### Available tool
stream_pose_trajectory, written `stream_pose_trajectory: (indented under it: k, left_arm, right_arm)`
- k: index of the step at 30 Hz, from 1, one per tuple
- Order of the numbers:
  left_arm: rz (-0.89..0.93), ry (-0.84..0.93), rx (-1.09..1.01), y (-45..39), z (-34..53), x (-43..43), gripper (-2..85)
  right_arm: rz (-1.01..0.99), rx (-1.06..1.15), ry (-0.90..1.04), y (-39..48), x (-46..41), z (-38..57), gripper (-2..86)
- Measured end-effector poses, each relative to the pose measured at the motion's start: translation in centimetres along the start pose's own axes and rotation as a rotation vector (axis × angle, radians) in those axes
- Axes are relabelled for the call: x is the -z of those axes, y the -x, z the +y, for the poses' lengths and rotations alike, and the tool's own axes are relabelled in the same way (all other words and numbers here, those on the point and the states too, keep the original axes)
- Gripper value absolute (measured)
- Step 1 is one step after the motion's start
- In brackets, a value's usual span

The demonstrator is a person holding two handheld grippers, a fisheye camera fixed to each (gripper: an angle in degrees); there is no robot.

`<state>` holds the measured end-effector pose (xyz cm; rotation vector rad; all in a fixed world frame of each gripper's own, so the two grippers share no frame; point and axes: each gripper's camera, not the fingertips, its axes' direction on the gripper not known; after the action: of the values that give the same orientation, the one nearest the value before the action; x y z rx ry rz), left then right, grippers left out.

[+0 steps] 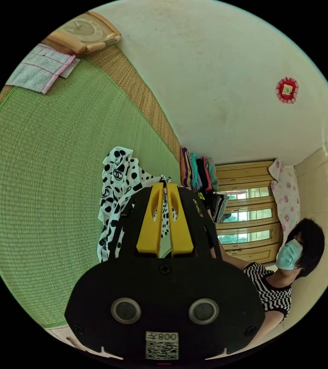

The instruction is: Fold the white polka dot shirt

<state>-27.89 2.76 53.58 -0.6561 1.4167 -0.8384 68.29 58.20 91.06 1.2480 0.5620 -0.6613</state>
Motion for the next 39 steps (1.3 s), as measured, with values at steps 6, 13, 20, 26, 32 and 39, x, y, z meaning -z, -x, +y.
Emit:
stream_pose_trajectory:
  k: [6,13,20,26,32,39]
  left_arm:
    - [-0.062,-0.031,0.101,3.8,-6.1,-4.7,3.9]
    - [-0.119,-0.048,0.11,5.2,-6.5,-7.1,8.4]
    - [-0.241,0.112,0.037,3.3,0.9,-9.4,10.2]
    - [-0.333,0.172,0.032,2.6,3.0,-12.9,6.8]
    - [-0.407,0.24,0.022,1.1,1.9,-15.8,2.5]
    - [-0.395,0.245,0.042,-0.1,4.7,-16.2,2.4]
  right_arm:
    - [0.022,-0.142,0.03,-4.8,-4.6,-6.9,3.1]
    - [0.114,-0.191,0.016,-6.5,-6.1,-6.9,7.3]
    - [0.259,-0.128,0.065,-2.9,-6.0,3.8,9.5]
    - [0.292,-0.138,0.081,-1.8,-8.8,8.5,7.5]
    - [0.336,-0.14,0.139,0.2,-10.8,8.7,3.0]
    - [0.277,-0.147,0.171,2.4,-11.4,12.5,2.5]
